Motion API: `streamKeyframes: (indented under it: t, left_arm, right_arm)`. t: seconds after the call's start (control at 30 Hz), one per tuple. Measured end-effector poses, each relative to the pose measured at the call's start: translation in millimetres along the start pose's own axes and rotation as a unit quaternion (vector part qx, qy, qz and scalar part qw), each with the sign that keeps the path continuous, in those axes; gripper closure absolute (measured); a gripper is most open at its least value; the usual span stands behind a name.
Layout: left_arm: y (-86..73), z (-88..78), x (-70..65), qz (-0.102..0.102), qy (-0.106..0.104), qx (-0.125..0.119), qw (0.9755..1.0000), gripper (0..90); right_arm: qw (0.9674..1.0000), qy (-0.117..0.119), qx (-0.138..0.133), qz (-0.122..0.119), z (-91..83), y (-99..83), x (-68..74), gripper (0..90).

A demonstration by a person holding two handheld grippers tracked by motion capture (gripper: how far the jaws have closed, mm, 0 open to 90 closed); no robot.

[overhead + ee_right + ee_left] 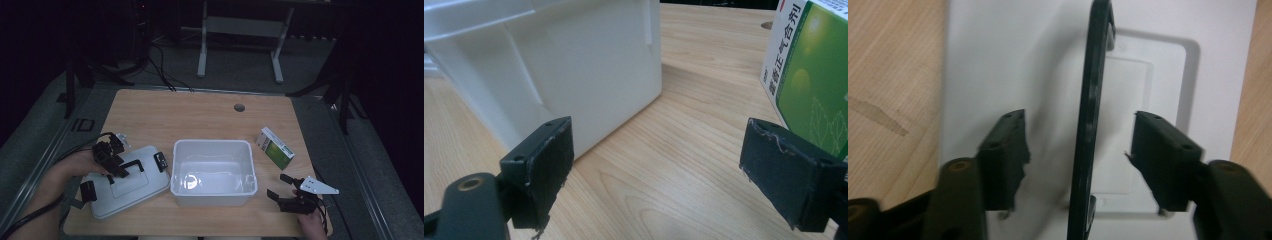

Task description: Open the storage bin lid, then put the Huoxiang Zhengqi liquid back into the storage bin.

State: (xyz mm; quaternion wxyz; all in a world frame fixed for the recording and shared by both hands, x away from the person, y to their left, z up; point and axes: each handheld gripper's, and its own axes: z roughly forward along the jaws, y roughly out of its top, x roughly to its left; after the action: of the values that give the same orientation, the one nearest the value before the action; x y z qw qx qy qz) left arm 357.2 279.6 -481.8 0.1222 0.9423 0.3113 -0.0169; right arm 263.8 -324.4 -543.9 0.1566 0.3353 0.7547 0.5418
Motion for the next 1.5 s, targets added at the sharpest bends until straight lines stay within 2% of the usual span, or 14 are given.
streamKeyframes:
  t: [0.1,0.2,0.27,0.53,0.6,0.83,0.93,1.03,1.17,1.23,1.37,1.4,1.5]
  left_arm:
    - [-0.2,1.7,-0.5,0.002,0.001,0.005,1.0,26.6]
    - [0.0,1.7,-1.7,0.001,-0.002,0.0,1.0,22.8]
    - [-0.1,0.6,-2.0,0.001,-0.006,-0.009,0.9999,22.7]
    - [-0.5,-0.1,-3.5,0.007,0.0,-0.008,0.9999,22.7]
    - [-1.3,-1.1,-2.9,0.005,0.0,-0.008,0.9999,22.7]
    - [-3.2,-6.7,-3.3,0.003,0.004,-0.015,0.9999,22.6]
    - [-4.5,-8.2,-3.3,0.006,0.008,-0.014,0.9998,22.6]
    - [-5.8,-9.3,-2.8,0.005,0.009,-0.015,0.9998,22.6]
    - [-5.4,-9.7,-3.3,0.007,0.008,-0.016,0.9998,22.7]
    - [-5.0,-9.3,-3.9,0.007,0.004,-0.018,0.9998,22.7]
    - [-5.0,-9.7,-3.4,0.009,0.007,-0.016,0.9998,22.7]
    - [-5.0,-9.7,-3.4,0.009,0.007,-0.016,0.9998,22.6]
    - [-5.5,-12.2,-4.1,0.007,0.007,-0.019,0.9998,22.7]
  right_arm:
    - [1.0,0.0,0.005,-0.003,0.6,0.3,0.3,13.7]
    - [1.0,-0.001,0.002,-0.002,0.2,1.6,-0.4,13.7]
    - [1.0,-0.002,0.002,0.0,-0.3,1.4,-0.7,13.7]
    - [1.0,-0.004,0.009,-0.001,-0.9,1.9,-2.3,13.7]
    - [0.9997,-0.016,0.018,-0.005,-1.3,2.0,-3.4,13.7]
    - [0.9981,-0.038,0.044,0.02,-6.9,3.1,-9.4,13.0]
    - [0.9962,-0.065,0.056,0.014,-8.9,4.2,-10.4,11.5]
    - [0.9946,-0.075,0.068,0.024,-10.7,4.2,-14.1,11.4]
    - [0.9905,-0.1,0.089,0.032,-11.7,4.8,-19.0,11.4]
    - [0.9893,-0.102,0.098,0.037,-11.9,5.6,-22.3,11.5]
    - [0.9846,-0.113,0.123,0.05,-10.0,8.0,-30.1,12.8]
    - [0.9846,-0.113,0.123,0.05,-10.0,8.0,-30.1,12.8]
    - [0.9809,-0.123,0.141,0.055,-8.3,11.4,-37.7,12.8]
